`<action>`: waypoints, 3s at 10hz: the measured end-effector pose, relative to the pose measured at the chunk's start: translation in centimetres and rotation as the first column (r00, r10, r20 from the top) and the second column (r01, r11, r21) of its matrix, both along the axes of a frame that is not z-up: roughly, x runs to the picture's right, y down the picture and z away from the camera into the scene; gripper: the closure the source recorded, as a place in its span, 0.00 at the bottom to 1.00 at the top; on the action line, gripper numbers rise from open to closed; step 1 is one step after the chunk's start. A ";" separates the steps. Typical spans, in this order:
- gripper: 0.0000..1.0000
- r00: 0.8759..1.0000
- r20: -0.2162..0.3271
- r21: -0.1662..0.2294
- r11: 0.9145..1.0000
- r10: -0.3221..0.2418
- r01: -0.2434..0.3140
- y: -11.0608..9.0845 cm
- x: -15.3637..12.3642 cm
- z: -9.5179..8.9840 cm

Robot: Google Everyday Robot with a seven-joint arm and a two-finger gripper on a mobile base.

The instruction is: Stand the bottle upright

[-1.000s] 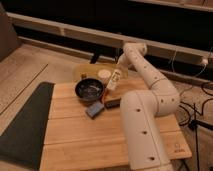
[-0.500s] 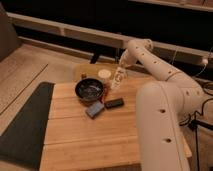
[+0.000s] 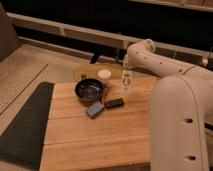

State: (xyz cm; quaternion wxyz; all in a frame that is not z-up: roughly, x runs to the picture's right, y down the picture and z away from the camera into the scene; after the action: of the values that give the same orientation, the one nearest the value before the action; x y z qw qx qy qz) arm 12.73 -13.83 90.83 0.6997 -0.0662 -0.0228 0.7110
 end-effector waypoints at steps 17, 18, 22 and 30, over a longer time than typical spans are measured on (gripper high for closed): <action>1.00 0.935 0.197 0.435 0.881 -0.294 0.185 -5.8 -7.5 0.4; 1.00 0.931 0.216 0.450 0.876 -0.296 0.174 -5.3 -7.7 -0.3; 1.00 0.923 0.239 0.467 0.869 -0.300 0.162 -4.8 -8.4 -1.0; 1.00 0.928 0.222 0.363 0.909 -0.300 0.207 -1.5 -7.0 -1.4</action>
State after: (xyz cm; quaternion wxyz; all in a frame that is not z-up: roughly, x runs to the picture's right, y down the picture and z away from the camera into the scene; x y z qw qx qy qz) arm 5.74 -15.32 89.41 0.7779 -0.0465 -0.2298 0.5830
